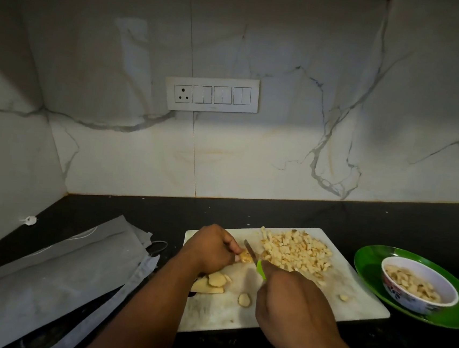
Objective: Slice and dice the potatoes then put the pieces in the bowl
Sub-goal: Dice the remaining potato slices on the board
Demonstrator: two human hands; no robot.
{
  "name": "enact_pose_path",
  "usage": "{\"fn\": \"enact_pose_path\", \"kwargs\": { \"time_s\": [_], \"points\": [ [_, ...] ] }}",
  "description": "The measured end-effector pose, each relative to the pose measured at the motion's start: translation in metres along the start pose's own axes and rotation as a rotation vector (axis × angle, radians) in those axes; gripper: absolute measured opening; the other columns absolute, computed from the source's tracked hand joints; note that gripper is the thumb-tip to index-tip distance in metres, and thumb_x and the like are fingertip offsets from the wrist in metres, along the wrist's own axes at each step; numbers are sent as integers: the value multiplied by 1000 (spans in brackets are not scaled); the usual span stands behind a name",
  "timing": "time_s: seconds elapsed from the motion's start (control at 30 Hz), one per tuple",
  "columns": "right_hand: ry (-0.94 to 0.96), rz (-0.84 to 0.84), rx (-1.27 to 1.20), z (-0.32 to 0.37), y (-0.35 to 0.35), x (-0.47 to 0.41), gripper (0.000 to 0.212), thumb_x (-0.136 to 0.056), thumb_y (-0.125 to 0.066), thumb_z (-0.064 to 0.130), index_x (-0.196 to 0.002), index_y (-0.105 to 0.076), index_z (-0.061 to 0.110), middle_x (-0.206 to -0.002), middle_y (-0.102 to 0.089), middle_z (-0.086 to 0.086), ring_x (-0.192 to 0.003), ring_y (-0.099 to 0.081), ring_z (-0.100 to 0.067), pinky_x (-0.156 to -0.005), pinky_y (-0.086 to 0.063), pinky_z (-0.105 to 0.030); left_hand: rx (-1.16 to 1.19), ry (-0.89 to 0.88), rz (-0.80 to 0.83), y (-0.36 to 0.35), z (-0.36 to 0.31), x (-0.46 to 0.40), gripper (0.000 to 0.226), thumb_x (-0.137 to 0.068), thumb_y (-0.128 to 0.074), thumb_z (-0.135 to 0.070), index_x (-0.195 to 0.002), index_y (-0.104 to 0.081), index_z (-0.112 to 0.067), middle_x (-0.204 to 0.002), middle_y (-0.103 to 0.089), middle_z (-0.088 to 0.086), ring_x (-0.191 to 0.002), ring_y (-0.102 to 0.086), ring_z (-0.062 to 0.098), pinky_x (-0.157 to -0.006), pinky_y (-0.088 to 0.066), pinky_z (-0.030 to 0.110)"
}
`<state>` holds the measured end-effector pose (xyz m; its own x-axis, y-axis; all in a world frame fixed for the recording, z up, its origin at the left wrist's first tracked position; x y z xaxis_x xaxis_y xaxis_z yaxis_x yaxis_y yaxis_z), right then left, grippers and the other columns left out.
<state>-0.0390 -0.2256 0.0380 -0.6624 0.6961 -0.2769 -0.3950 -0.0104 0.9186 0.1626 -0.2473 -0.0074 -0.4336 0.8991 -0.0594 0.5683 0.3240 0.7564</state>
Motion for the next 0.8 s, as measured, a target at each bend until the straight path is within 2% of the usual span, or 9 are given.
{"fn": "enact_pose_path", "kwargs": {
  "time_s": [0.1,0.23,0.4,0.57,0.7,0.8],
  "points": [
    [7,61,11,0,-12,1,51,-95,-44,31,-145,-42,28,-117,-66,4,-105,-62,-16,-85,-47,-29,11,14,-6,-1,1,-1,14,-85,-85,-18,-89,-83,-31,-92,-78,-19,-95,-70,0,-101,-56,31],
    [-19,90,18,-10,-14,17,60,-97,-42,35,-155,-26,32,-122,-64,4,-110,-60,-15,-88,-46,-28,-29,35,35,-6,0,-6,11,-82,-87,-20,-84,-84,-30,-90,-78,-17,-95,-70,2,-100,-57,34],
    [-60,81,-12,-17,-14,23,60,-99,-39,37,-157,-22,35,-123,-64,5,-111,-60,-14,-89,-45,-27,-86,-33,42,-7,-9,-4,10,-87,-82,-19,-91,-83,-29,-94,-77,-17,-95,-68,3,-99,-57,33],
    [-51,71,-46,-15,-12,19,56,-98,-40,35,-153,-32,34,-121,-63,5,-110,-59,-14,-89,-45,-27,87,-135,65,-10,-9,5,22,-84,-85,-16,-98,-82,-34,-101,-78,-18,-101,-70,0,-102,-56,35],
    [-19,39,-64,-10,-3,6,45,-95,-41,33,-139,-51,29,-117,-64,6,-106,-61,-15,-87,-48,-28,117,-132,30,-7,-8,6,25,-83,-88,-19,-80,-80,-43,-93,-79,-17,-95,-73,3,-99,-58,39],
    [-29,-11,-47,-10,7,-5,42,-95,-43,34,-135,-54,28,-119,-65,6,-108,-60,-14,-88,-50,-29,104,-119,22,-8,-10,5,25,-82,-89,-20,-75,-79,-43,-89,-79,-17,-92,-73,3,-97,-59,39]
  ]
}}
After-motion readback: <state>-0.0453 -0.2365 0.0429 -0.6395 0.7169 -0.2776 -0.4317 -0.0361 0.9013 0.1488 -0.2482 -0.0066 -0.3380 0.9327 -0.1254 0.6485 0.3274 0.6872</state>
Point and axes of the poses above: each hand's wrist, its own x-axis away from the middle knuckle, its own y-axis out of the back of the hand, z = x × y, the point moved 9 cm from there along -x, towards the middle knuckle
